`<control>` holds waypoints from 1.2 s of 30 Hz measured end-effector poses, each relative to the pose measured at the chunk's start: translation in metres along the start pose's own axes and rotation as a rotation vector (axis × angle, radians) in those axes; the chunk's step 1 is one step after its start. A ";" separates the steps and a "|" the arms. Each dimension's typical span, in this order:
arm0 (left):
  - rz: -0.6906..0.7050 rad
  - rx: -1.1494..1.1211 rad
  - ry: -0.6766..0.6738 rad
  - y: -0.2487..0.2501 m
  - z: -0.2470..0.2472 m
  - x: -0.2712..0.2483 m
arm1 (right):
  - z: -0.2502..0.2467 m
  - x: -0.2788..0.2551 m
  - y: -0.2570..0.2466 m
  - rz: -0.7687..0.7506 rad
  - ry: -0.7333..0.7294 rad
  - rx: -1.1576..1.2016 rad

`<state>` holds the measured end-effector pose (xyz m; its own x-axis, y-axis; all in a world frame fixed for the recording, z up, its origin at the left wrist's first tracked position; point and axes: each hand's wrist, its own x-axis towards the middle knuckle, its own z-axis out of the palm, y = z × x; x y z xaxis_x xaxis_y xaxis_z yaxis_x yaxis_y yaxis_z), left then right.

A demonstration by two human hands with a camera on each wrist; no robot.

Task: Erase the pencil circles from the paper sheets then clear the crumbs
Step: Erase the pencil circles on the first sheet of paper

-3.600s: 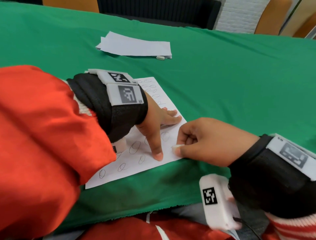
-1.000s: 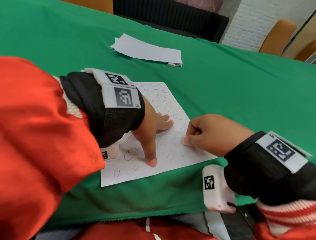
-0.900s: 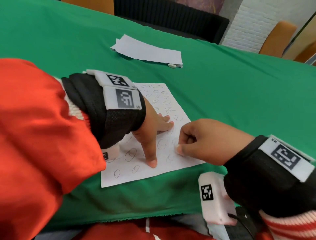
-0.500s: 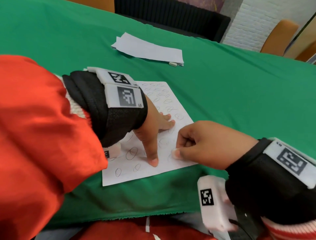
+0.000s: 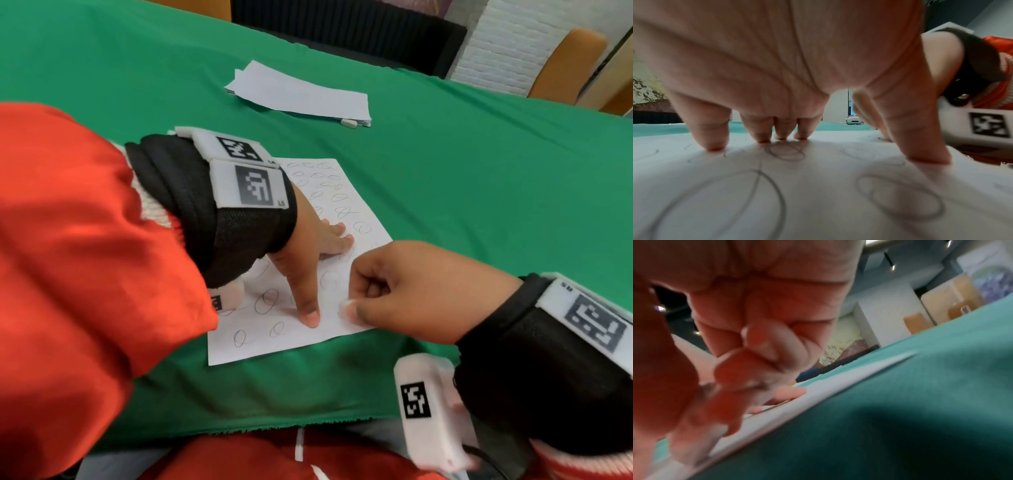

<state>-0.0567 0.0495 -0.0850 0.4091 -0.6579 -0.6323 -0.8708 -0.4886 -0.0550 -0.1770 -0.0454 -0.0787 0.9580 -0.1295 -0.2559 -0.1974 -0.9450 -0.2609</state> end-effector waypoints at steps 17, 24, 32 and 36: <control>-0.013 -0.012 0.000 0.003 -0.001 -0.005 | -0.001 -0.002 0.008 0.045 0.030 0.014; -0.025 0.018 0.000 0.004 -0.002 -0.005 | -0.003 0.001 0.013 0.091 0.076 -0.010; -0.025 0.006 -0.002 0.004 -0.002 -0.006 | -0.003 -0.001 0.013 0.112 0.083 -0.017; -0.021 0.011 -0.007 0.004 -0.002 -0.005 | 0.001 -0.003 0.005 0.031 0.020 -0.002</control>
<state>-0.0619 0.0495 -0.0812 0.4253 -0.6434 -0.6366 -0.8651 -0.4956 -0.0770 -0.1806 -0.0497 -0.0800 0.9553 -0.1649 -0.2452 -0.2270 -0.9409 -0.2515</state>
